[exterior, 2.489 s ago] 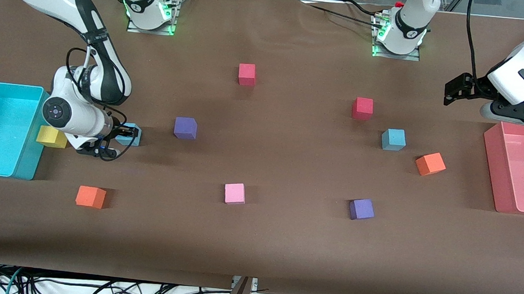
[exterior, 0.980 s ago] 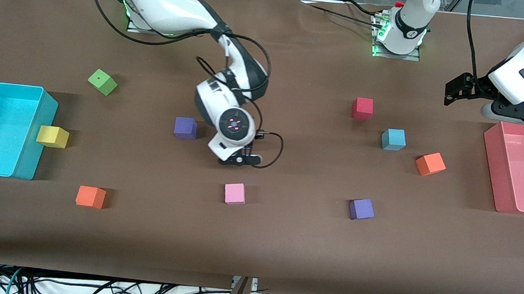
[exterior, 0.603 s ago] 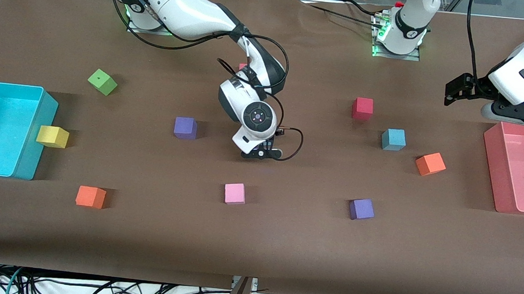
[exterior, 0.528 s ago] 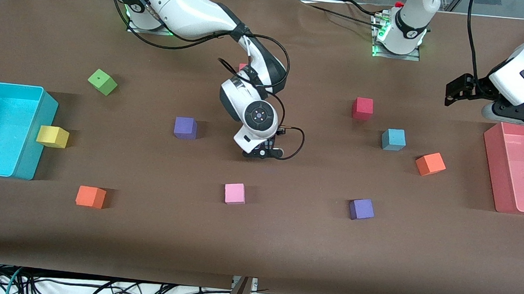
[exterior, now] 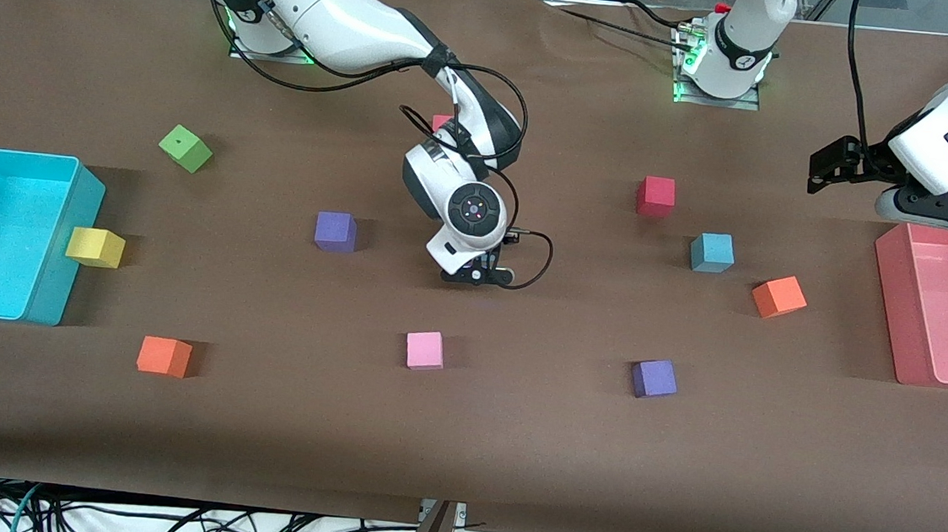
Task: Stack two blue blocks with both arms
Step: 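Hold the cyan cube above the table middle with the right gripper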
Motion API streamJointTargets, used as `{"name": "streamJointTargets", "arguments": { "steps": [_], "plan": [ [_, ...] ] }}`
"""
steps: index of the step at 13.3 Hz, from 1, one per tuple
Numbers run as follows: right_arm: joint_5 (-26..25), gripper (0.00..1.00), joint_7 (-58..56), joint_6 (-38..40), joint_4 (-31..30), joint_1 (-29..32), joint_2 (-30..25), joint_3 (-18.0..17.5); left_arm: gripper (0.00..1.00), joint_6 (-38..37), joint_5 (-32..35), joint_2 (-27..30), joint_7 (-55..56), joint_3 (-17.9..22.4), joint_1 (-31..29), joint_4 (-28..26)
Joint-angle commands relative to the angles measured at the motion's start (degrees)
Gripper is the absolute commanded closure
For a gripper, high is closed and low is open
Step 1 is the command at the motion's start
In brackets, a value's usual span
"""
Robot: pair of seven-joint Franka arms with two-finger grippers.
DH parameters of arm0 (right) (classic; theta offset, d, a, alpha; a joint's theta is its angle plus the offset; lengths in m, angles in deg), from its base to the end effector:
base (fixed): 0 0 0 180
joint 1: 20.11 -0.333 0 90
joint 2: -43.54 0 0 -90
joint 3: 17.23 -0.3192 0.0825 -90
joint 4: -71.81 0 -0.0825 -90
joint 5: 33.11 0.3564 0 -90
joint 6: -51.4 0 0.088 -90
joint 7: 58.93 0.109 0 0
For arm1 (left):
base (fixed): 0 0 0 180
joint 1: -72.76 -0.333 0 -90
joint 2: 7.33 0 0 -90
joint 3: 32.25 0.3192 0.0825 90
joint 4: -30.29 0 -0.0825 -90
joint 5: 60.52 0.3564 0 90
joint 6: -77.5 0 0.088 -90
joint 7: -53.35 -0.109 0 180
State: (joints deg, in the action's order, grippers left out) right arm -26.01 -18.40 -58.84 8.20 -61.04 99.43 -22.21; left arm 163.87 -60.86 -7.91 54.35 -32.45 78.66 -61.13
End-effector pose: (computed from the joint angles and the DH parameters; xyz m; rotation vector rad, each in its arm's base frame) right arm 0.5166 0.5177 0.2210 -3.0902 -0.0143 0.3781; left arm 0.5186 -0.0561 0.6043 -3.1346 0.1397 0.1546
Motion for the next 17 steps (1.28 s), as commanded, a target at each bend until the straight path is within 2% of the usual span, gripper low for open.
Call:
{"name": "streamJointTargets", "arguments": {
  "steps": [1,2,4,5,11,15,17],
  "plan": [
    [0.98,1.00,1.31,-0.06,2.17,-0.47,1.33,-0.11,0.00,-1.11,0.78,-0.13,0.23,-0.68,-0.28,1.34],
    [0.90,1.00,1.39,-0.32,2.17,-0.47,1.42,-0.11,0.00,-1.11,0.78,-0.13,0.14,-0.59,-0.28,1.34],
    [0.81,0.05,1.48,-1.37,1.83,-0.56,1.42,-0.03,0.00,-1.11,0.78,-0.13,0.14,-0.59,-0.28,1.60],
    [0.81,0.01,1.31,-2.33,1.74,-0.56,1.50,-0.03,0.00,-1.11,0.78,-0.13,0.23,-0.68,-0.19,2.04],
    [0.55,0.01,0.69,-2.52,1.91,-0.91,1.16,0.06,0.00,-1.11,0.87,-0.13,0.23,-0.77,-0.10,2.13],
    [0.28,0.01,-2.56,-0.94,1.91,-0.12,-1.56,0.24,0.00,-1.11,0.87,-0.13,0.23,-0.94,-0.02,2.21],
    [0.63,0.01,-8.15,2.03,1.74,0.93,-3.58,0.33,0.00,-1.11,0.78,-0.13,0.32,-0.94,-0.10,2.22]
  ]
}}
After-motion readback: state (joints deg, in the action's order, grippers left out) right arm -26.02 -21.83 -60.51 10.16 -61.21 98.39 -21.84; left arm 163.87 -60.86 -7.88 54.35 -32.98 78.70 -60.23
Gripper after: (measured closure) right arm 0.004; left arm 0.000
